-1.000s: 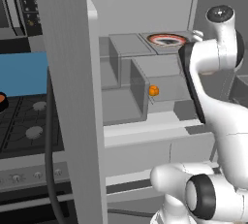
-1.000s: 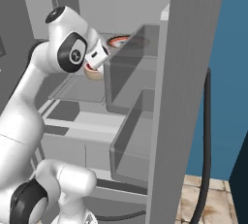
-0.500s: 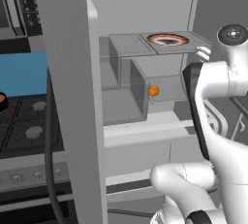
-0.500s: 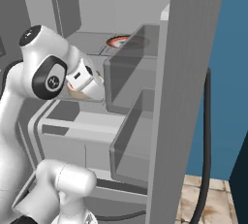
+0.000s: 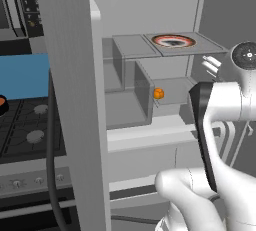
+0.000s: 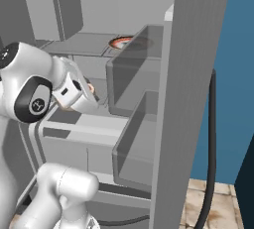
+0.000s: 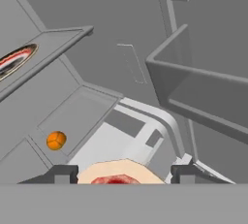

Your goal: Retrieve the steak from the fridge and place it on the saucepan with marinade on the stove.

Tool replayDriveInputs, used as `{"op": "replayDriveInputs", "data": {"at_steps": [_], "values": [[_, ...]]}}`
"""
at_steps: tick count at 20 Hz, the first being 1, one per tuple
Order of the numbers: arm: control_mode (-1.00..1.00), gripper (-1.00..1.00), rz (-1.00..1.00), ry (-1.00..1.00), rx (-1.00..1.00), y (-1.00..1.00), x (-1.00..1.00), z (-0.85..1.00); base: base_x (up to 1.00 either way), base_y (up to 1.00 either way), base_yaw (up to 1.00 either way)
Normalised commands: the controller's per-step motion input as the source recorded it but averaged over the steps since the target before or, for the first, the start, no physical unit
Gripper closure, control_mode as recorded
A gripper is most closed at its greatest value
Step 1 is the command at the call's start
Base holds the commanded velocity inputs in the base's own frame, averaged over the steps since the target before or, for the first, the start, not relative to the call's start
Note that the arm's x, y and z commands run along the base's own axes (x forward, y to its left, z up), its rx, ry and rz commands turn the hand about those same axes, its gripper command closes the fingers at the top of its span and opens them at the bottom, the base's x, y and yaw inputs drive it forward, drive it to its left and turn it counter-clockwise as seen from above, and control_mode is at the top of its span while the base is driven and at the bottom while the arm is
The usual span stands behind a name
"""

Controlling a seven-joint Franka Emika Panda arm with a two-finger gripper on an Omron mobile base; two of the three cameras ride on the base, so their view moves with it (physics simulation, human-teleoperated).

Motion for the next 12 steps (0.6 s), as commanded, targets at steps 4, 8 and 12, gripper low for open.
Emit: {"op": "replayDriveInputs", "data": {"at_steps": [4,8,12], "values": [[-1.00,1.00,0.00,-0.02,0.00,0.04,0.00,-0.03,0.00,0.00,0.00],[-1.00,1.00,0.00,0.00,0.00,0.00,0.00,0.00,0.00,0.00,0.00],[-1.00,1.00,0.00,0.00,0.00,0.00,0.00,0.00,0.00,0.00,0.00]]}}
